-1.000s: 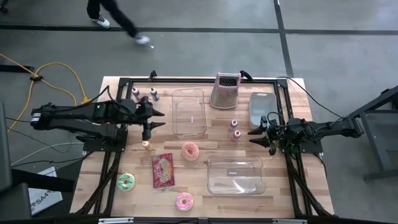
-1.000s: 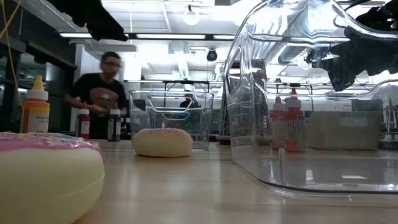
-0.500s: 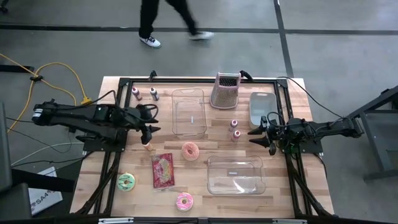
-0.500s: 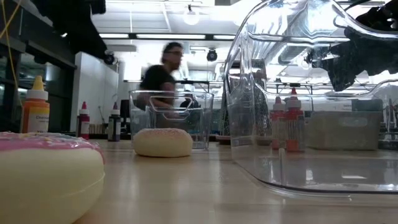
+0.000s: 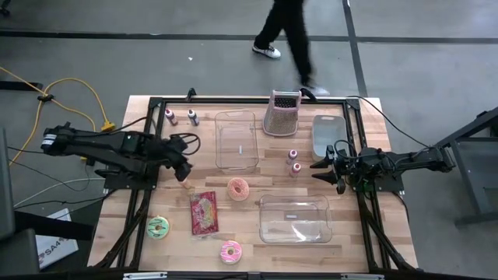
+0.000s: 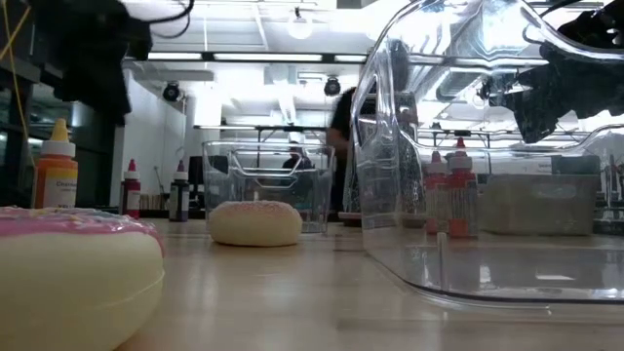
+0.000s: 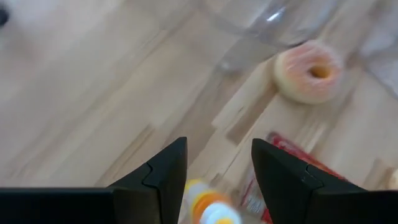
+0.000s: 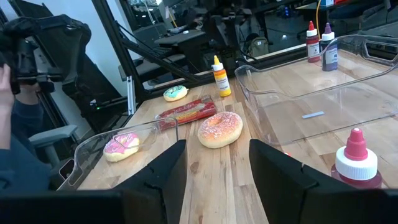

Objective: Pick & Place Food Item
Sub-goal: Put the yellow food coloring bottle into the top transparent bin

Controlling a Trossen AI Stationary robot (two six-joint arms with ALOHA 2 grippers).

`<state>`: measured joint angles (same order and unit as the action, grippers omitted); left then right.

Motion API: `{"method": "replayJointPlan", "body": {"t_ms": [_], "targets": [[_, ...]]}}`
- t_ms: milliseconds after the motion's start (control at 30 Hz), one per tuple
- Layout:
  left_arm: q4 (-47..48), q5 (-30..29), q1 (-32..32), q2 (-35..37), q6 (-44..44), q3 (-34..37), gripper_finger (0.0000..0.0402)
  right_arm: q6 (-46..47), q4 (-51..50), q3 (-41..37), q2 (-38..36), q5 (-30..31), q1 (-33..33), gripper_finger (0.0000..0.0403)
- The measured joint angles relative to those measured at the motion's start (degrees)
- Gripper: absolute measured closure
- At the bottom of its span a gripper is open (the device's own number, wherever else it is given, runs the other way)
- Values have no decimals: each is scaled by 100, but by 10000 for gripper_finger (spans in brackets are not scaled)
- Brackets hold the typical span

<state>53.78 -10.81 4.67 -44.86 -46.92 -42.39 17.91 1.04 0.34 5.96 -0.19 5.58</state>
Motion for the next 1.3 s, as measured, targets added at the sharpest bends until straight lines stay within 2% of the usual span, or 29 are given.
{"method": "replayJointPlan", "body": {"t_ms": [233,733,1300], "targets": [[261,249,-44,-226,-235,0,227,0,0,-2,-1,-1,0,241],[206,644,-39,-260,233,0,227,0,0,0,0,0,1,241],[190,620,-38,-260,551,0,227,0,0,-2,-2,0,0,241]]}}
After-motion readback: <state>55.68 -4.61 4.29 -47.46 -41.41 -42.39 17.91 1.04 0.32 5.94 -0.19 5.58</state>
